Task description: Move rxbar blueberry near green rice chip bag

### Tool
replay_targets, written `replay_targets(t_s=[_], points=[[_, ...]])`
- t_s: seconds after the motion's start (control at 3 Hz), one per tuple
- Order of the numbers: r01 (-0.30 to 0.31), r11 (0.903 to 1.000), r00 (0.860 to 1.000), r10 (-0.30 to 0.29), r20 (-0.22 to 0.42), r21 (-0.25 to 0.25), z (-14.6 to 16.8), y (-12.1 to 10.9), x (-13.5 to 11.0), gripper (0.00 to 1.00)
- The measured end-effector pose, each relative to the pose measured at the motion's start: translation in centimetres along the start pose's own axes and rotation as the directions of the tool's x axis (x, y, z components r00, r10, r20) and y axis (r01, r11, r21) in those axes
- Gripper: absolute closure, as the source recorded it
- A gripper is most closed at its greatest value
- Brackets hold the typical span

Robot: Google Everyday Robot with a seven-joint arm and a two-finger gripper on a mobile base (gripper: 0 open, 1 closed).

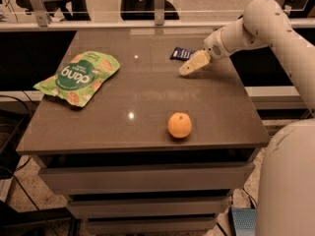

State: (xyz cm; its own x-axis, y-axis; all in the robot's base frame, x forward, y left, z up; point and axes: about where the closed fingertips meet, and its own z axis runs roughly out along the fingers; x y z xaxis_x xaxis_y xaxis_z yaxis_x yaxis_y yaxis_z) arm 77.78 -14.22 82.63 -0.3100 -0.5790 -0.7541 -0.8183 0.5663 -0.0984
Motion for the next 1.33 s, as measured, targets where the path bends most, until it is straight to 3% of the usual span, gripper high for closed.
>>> replay_targets(t_s=[0.33,1.33], points=[[-0.028,0.9995,1.0,0.028,0.0,0.015,1.23,-0.82,0.69,0.18],[-0.048,0.9982,0.999,0.048,-0.001,0.036,0.76,-1.67,1.06,0.87]])
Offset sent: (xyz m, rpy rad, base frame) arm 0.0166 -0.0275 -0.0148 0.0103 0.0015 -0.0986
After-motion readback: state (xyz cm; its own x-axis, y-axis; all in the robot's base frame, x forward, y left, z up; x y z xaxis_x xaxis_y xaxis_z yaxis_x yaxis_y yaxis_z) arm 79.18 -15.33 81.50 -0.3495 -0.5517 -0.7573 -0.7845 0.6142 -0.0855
